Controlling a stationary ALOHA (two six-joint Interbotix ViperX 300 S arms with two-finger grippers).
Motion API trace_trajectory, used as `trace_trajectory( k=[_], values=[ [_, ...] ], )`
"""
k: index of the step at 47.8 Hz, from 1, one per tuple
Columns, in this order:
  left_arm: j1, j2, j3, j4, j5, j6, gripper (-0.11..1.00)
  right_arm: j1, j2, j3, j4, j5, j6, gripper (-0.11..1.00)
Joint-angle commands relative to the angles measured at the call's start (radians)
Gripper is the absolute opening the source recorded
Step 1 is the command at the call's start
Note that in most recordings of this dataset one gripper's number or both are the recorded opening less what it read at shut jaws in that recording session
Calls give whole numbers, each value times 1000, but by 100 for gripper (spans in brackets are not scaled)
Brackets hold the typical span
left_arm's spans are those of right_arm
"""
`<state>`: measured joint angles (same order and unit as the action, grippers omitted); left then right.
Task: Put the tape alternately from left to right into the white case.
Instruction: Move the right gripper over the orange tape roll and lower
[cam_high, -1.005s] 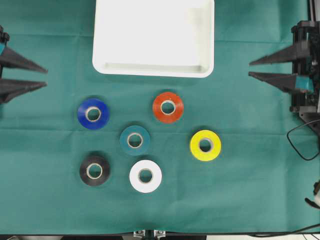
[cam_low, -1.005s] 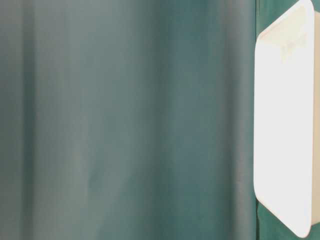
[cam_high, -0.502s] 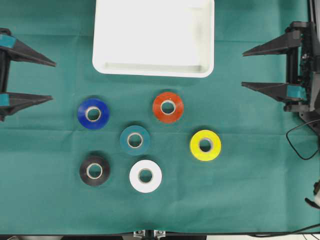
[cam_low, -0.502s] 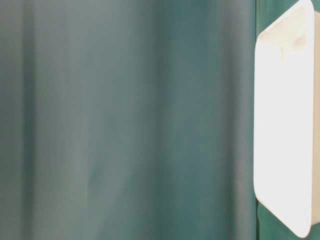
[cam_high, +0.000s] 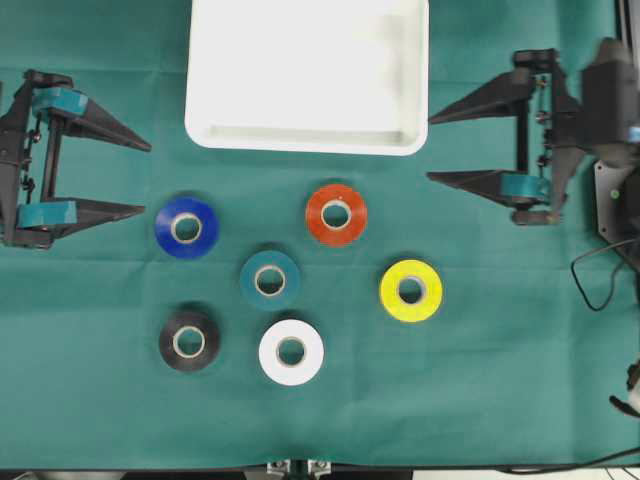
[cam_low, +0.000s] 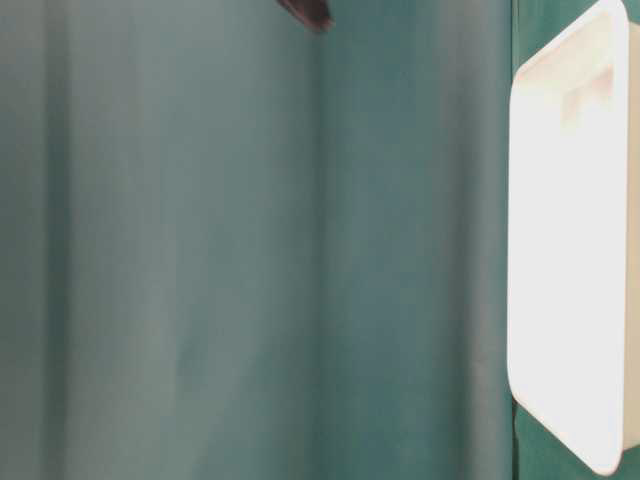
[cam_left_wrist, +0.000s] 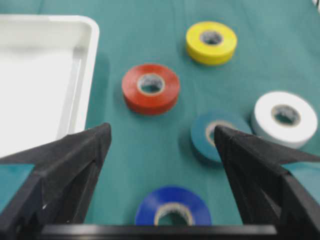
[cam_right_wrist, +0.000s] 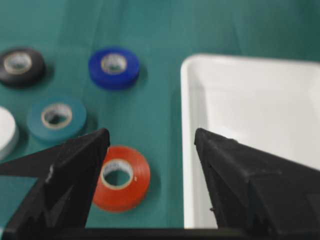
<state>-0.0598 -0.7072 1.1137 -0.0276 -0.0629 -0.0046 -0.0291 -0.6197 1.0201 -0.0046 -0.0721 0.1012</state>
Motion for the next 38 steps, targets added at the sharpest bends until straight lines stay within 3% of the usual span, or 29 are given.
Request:
trace_trajectory(
  k=[1, 16, 38],
  values=[
    [-2, 18, -43, -3, 41, -3, 74, 0, 35, -58, -2, 38, 2, 81],
    [-2, 104, -103, -3, 213, -38, 74, 9, 164, -149, 0, 118, 2, 81],
    [-2, 183, -147, -3, 298, -38, 74, 28, 285, -250, 0, 230, 2, 81]
  ],
)
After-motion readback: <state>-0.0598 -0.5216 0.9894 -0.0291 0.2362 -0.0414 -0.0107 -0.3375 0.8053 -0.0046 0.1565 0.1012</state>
